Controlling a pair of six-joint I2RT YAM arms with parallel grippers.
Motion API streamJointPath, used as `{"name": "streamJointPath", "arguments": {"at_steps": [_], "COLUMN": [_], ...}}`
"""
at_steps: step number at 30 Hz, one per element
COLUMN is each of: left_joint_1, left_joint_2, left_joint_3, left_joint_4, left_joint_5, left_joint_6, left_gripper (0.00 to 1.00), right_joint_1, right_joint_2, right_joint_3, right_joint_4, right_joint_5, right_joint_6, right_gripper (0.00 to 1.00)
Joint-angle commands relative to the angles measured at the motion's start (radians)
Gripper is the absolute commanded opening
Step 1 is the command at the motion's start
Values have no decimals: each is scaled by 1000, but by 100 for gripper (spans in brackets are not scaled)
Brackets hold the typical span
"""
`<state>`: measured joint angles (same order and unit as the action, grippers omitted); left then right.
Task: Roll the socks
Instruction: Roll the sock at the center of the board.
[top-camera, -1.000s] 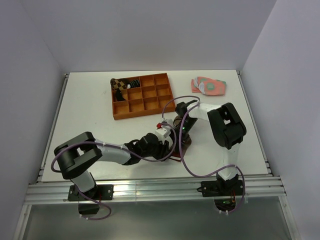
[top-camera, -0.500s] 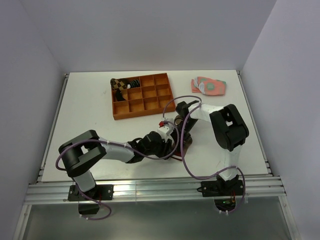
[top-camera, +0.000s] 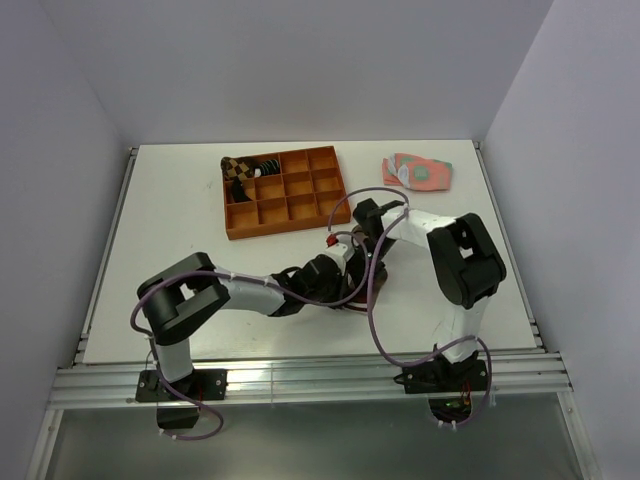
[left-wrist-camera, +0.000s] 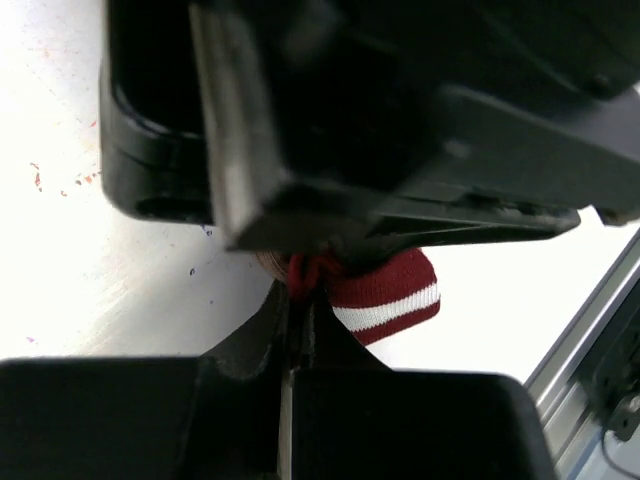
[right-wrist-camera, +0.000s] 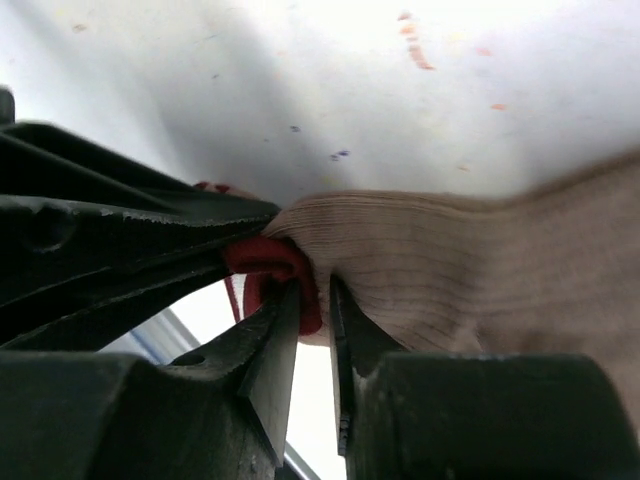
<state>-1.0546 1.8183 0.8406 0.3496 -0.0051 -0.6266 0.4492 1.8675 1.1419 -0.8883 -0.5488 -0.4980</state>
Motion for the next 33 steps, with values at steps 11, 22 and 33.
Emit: {"name": "streamJointPath", "arguments": {"at_steps": [11, 22, 33], "left_joint_1": [16, -5, 56], "left_joint_2": [-28, -180, -31], "left_joint_3": [0, -137, 38], "left_joint_4": [-308, -327, -538], "left_joint_5": [-206, -112, 109], "left_joint_6": [-249, -297, -257], "left_gripper": [0, 0, 0], "right_joint_1": [-83, -92, 81], "right_joint_2": [-188, -289, -536], "right_joint_3": [4, -50, -283], "right_joint_4": [160, 144, 301], "right_joint_5": [118, 33, 50], "right_joint_6": [70, -34, -191], "right_gripper": [38, 40, 42]}}
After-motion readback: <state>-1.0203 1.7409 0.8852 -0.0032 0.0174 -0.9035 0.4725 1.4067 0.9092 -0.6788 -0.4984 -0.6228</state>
